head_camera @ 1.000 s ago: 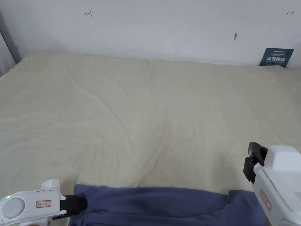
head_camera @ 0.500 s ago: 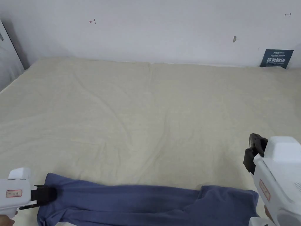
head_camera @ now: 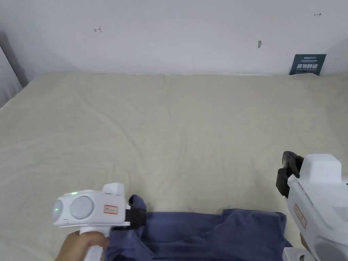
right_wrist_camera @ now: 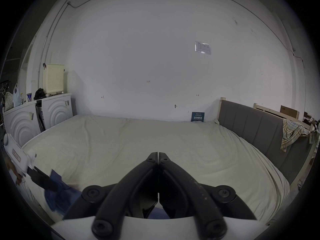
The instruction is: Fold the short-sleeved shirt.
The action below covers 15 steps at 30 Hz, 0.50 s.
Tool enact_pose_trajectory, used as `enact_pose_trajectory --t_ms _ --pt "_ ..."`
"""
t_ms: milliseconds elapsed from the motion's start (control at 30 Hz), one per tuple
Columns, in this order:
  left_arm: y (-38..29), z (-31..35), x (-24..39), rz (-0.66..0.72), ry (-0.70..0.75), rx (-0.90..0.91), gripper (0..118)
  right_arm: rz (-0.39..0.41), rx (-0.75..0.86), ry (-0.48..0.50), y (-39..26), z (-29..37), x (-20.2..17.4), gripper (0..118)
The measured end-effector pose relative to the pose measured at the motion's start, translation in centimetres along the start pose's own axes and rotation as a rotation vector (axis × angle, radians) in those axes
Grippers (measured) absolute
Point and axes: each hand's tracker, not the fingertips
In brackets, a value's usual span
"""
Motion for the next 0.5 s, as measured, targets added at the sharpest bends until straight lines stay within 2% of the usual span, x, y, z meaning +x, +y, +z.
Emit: enact_pose_trajectory --t_ms 233,300,333,367,400,433,467,500 --pt "-0.7 -6.8 4.0 -0.023 0.003 -0.102 8 -0.013 -0.011 -0.037 -0.5 0.6 2.0 1" --pt "-1.0 -7.3 4.7 -0.040 0.040 -0.089 14 -0.017 -0.014 -0.046 -0.7 0.8 2.4 1" --pt "-1.0 -7.4 4.7 -0.031 0.037 -0.087 28 -0.018 -0.016 -0.049 -0.7 0.9 2.6 1" --pt "-0.9 -7.5 4.5 -0.015 0.025 -0.084 66 -0.019 -0.018 -0.052 -0.8 0.9 2.7 1" --pt "-0.9 -7.4 4.3 0.010 0.009 -0.078 94 -0.020 -0.019 -0.054 -0.8 0.9 2.7 2" --pt "-1.0 -6.9 4.5 0.041 0.001 -0.060 114 -0.020 -0.021 -0.055 -0.8 0.9 2.8 2" --pt "-0.9 -6.3 4.4 0.049 -0.015 -0.035 117 -0.020 -0.023 -0.057 -0.8 1.0 2.9 2" --pt "-0.8 -5.7 4.2 0.050 -0.034 -0.013 114 -0.021 -0.024 -0.057 -0.8 1.0 2.9 2"
